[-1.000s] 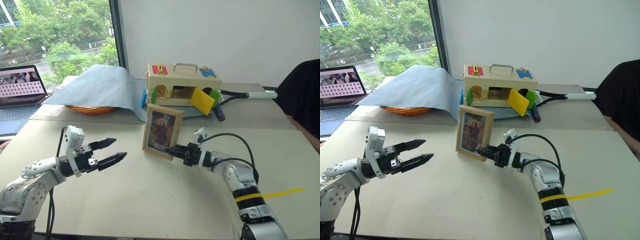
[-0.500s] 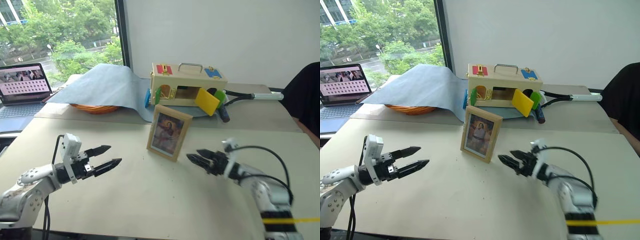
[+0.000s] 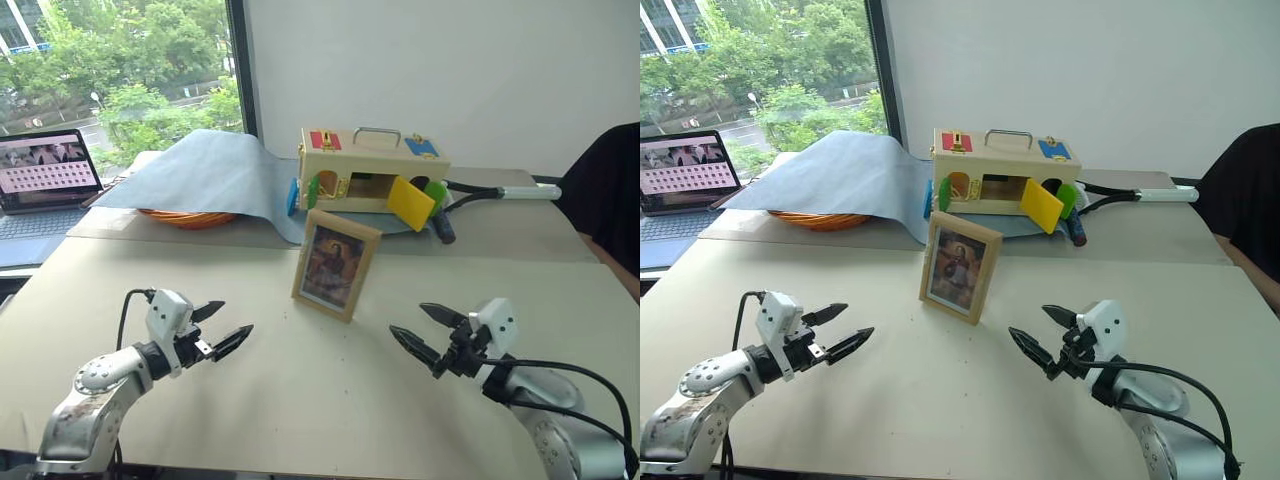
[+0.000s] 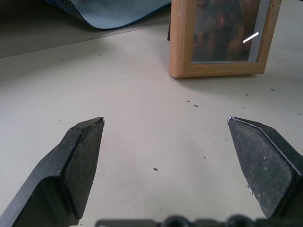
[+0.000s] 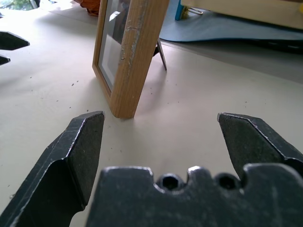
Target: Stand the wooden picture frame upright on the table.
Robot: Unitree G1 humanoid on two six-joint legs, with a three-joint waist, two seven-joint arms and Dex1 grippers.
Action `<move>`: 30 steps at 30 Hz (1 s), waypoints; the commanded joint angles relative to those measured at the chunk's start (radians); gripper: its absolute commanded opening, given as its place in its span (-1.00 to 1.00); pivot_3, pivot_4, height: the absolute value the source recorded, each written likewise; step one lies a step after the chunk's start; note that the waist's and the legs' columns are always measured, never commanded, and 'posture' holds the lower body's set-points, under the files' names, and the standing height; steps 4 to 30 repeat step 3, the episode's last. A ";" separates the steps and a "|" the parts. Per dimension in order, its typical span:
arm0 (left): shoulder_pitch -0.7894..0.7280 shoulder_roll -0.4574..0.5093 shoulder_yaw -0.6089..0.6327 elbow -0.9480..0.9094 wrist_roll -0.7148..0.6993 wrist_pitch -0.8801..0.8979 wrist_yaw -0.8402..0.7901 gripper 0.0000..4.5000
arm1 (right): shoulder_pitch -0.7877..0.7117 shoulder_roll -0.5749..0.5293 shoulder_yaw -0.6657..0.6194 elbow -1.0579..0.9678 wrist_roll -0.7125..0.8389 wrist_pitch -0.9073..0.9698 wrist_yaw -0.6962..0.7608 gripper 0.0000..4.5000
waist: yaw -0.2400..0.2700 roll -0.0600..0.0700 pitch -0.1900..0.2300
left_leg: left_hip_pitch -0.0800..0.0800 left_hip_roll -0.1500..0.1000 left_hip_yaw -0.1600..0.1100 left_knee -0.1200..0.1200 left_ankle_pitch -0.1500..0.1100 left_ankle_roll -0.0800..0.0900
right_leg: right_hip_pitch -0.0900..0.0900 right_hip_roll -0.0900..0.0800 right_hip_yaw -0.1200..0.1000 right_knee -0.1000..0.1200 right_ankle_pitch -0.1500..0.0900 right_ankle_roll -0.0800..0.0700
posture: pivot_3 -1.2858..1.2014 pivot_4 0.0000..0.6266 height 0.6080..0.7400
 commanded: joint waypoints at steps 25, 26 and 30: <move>-0.049 0.008 -0.006 0.012 -0.006 0.005 -0.014 1.00 | 0.003 0.015 0.000 -0.033 -0.001 -0.045 -0.024 0.97 | 0.001 0.000 0.000 | 0.000 0.000 0.000 0.000 0.000 0.000 | 0.000 0.000 0.000 0.000 0.000 0.000 | 0.03 -0.52 -0.06; -0.049 0.008 -0.006 0.012 -0.006 0.005 -0.014 1.00 | 0.003 0.015 0.000 -0.033 -0.001 -0.045 -0.024 0.97 | 0.001 0.000 0.000 | 0.000 0.000 0.000 0.000 0.000 0.000 | 0.000 0.000 0.000 0.000 0.000 0.000 | 0.03 -0.52 -0.06; -0.049 0.008 -0.006 0.012 -0.006 0.005 -0.014 1.00 | 0.003 0.015 0.000 -0.033 -0.001 -0.045 -0.024 0.97 | 0.001 0.000 0.000 | 0.000 0.000 0.000 0.000 0.000 0.000 | 0.000 0.000 0.000 0.000 0.000 0.000 | 0.03 -0.52 -0.06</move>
